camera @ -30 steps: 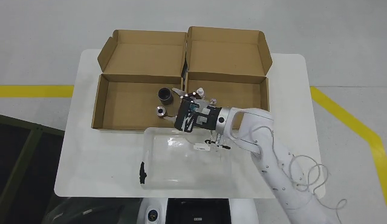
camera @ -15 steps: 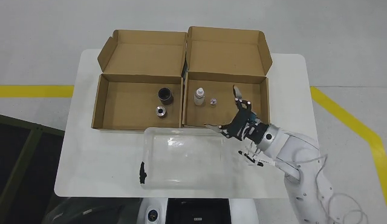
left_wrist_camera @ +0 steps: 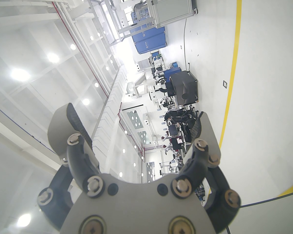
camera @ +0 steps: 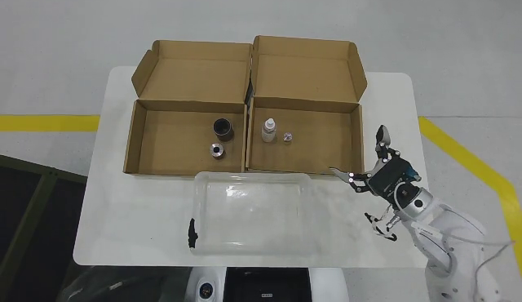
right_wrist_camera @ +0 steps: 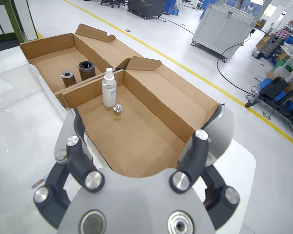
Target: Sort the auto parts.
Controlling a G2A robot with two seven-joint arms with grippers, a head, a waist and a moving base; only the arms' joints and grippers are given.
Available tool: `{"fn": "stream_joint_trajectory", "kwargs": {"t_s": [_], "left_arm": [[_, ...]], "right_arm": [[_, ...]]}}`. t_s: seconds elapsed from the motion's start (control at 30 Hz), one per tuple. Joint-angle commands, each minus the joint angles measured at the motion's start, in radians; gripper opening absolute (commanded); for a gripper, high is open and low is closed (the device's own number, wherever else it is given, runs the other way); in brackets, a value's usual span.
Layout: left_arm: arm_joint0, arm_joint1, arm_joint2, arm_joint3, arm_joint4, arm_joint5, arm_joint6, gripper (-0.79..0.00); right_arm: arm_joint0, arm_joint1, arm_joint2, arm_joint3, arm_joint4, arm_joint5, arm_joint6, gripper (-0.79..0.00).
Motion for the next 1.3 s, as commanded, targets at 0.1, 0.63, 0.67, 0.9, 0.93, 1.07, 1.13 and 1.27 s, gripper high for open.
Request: {"fn": "stream_joint_trajectory", "kwargs": {"t_s": [0.1,0.63,0.67,0.9,0.93,1.07,1.13,1.27], "left_arm": [[0.0,0.0,0.0,0.0,0.0,0.0,0.0,0.0],[0.0,0.0,0.0,0.0,0.0,0.0,0.0,-0.001],[0.0,0.0,0.0,0.0,0.0,0.0,0.0,0.0],[0.0,0.0,0.0,0.0,0.0,0.0,0.0,0.0],[0.0,0.0,0.0,0.0,0.0,0.0,0.0,0.0],[0.0,0.0,0.0,0.0,0.0,0.0,0.0,0.0],[0.0,0.0,0.0,0.0,0.0,0.0,0.0,-0.001],[0.0,0.0,0.0,0.0,0.0,0.0,0.0,-0.001]], "right_arm": [[-0.015,0.005,0.034,0.016,0.03,0.022,-0.004,0.0],[-0.015,0.005,0.034,0.016,0.03,0.022,-0.004,0.0],[-0.015,0.005,0.034,0.016,0.03,0.022,-0.004,0.0],[-0.015,0.005,0.034,0.016,0.03,0.022,-0.004,0.0],[-0.015,0.005,0.034,0.016,0.03,0.022,-0.004,0.0],[-0.015,0.005,0.034,0.016,0.03,0.022,-0.004,0.0],[-0.015,0.005,0.034,0.016,0.03,0.022,-0.004,0.0],[-0.015,0.005,0.034,0.016,0.03,0.022,-0.004,0.0]]}}
